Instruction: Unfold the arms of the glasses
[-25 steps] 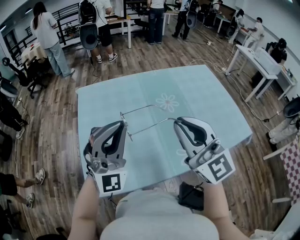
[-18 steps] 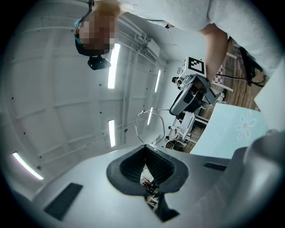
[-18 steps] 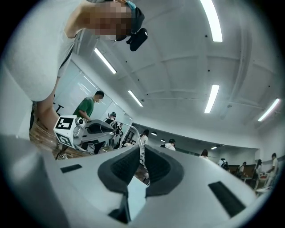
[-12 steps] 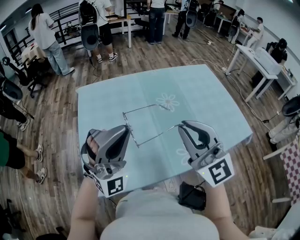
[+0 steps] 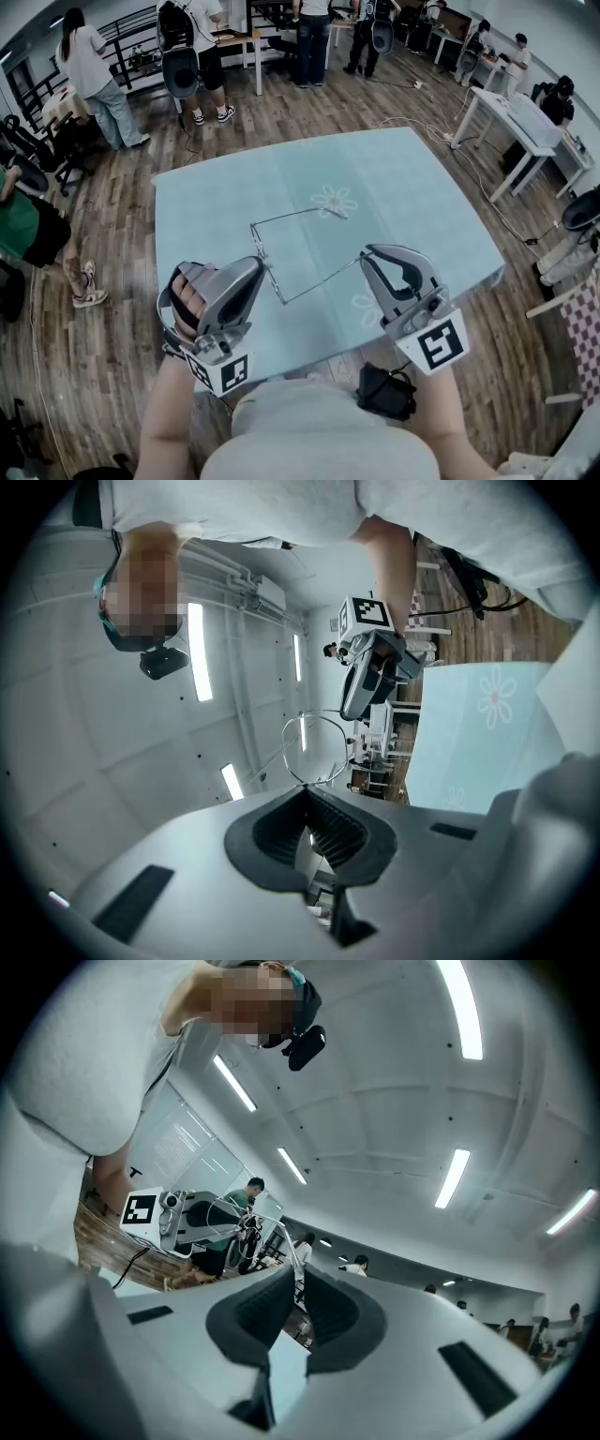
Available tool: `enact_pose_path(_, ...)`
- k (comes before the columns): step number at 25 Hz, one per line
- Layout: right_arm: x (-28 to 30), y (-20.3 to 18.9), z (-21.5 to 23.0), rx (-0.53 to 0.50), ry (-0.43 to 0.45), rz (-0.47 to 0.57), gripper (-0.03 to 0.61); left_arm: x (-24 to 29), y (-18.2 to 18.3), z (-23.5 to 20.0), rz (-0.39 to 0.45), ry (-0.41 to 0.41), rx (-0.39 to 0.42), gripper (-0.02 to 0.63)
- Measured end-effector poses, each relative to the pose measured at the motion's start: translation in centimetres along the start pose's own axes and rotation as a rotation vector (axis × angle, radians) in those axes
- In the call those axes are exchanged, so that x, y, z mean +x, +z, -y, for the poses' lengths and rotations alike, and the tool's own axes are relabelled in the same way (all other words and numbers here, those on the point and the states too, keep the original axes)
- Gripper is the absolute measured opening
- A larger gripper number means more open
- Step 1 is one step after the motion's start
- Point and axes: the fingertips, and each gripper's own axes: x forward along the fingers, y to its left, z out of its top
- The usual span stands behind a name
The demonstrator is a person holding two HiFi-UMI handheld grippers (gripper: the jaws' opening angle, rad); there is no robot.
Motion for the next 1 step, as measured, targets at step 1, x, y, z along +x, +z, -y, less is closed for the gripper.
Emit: enact_pose_path(1,-0.02,0.03,-0.12,-0.004,-0.001,-0.001,0.038,-0.12,0.03,-0.03,-0.001,0.003,0.006,0.008)
